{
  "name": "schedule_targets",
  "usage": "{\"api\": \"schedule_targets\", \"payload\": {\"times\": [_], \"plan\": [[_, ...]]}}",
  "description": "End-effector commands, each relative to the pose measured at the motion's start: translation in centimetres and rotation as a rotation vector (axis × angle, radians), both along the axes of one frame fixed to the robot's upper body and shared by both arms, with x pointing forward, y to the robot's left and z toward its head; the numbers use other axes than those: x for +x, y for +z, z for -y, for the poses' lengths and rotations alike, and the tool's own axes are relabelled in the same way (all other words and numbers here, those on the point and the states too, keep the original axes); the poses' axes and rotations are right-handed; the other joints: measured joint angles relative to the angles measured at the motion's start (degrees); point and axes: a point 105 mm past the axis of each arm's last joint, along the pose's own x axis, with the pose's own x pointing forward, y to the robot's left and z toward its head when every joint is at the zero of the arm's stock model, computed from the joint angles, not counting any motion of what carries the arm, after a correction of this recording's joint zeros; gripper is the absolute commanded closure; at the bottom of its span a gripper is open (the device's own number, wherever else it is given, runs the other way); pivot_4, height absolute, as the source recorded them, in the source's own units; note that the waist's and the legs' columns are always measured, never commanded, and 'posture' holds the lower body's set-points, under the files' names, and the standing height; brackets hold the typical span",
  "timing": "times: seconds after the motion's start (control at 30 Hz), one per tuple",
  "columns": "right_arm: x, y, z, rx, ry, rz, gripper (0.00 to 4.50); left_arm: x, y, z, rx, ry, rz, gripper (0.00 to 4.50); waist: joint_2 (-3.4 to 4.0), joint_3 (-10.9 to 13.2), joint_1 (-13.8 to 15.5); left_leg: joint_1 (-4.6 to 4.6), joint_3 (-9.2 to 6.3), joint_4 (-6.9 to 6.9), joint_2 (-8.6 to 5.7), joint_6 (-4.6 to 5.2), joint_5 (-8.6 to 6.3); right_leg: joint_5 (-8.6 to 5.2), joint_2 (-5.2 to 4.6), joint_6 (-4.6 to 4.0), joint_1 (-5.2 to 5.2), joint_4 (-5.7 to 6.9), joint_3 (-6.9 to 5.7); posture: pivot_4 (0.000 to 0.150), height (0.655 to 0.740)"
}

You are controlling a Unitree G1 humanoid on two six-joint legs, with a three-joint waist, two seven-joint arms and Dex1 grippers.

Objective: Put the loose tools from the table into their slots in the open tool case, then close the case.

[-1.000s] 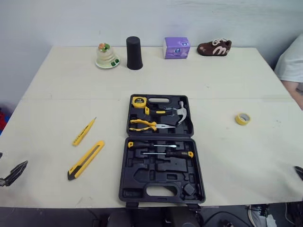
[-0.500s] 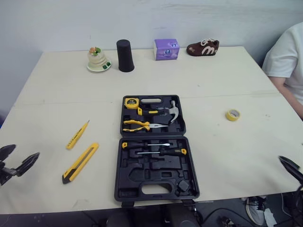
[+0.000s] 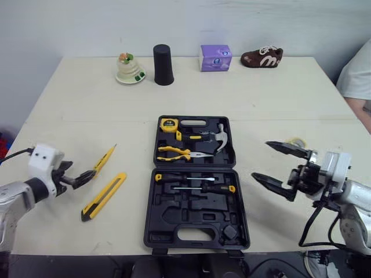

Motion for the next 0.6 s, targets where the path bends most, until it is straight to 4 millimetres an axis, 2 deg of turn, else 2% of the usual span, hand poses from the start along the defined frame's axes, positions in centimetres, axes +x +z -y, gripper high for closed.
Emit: {"api": "schedule_targets", "payload": {"times": [0.03,0.13,0.2,0.37,0.47,0.5,0.6], "plan": [[-0.2,1.1,-0.7,0.013,0.042,0.040,0.07,0.9,0.1,0.2,0.010,-0.017,-0.015,0.00,-0.06,0.04,0.16,-0.03,0.05,0.00,-0.01,0.00,0.00,0.00,0.00,0.00,-0.07,0.03,0.03,0.150,0.7400],[-0.1,0.9,-1.0,0.000,0.061,0.038,0.07,1.5,-1.0,1.2,-0.003,-0.053,-0.073,0.00,-0.18,0.10,0.22,-0.13,0.15,0.11,-0.01,0.00,0.03,0.01,0.06,0.01,-0.26,0.20,0.12,0.150,0.7400],[-0.2,0.5,-1.1,-0.018,0.069,0.029,0.00,1.7,-1.6,1.6,-0.010,-0.069,-0.096,0.51,-0.17,0.10,0.25,-0.12,0.16,0.16,-0.01,-0.01,0.03,0.01,0.09,0.01,-0.27,0.25,0.14,0.150,0.7400],[-0.1,0.4,-0.7,-0.037,0.054,0.028,0.00,1.5,-2.3,2.8,-0.044,-0.113,-0.134,2.47,-0.16,0.11,0.35,-0.12,0.20,0.48,0.01,0.01,0.02,0.00,0.08,0.01,-0.28,0.49,0.22,0.150,0.7400],[-0.2,0.4,-0.3,-0.052,0.038,0.029,0.00,1.8,-1.9,2.6,-0.030,-0.111,-0.092,3.87,-0.16,0.11,0.36,-0.12,0.25,0.64,-0.01,0.08,0.01,0.03,0.03,0.06,-0.28,0.58,0.32,0.150,0.7400],[-0.2,0.4,-0.2,-0.054,0.035,0.028,0.00,1.9,-1.7,2.5,-0.021,-0.111,-0.077,4.02,-0.16,0.11,0.36,-0.12,0.25,0.65,-0.02,0.11,0.03,0.06,0.01,0.10,-0.27,0.59,0.34,0.150,0.7400],[-0.3,0.2,0.4,-0.068,0.013,0.025,0.00,2.9,1.1,2.3,-0.011,-0.121,0.102,4.02,-0.23,0.15,0.47,-0.12,0.25,0.64,-0.07,0.16,0.06,0.09,-0.03,0.15,-0.28,0.62,0.36,0.150,0.7400]]}}
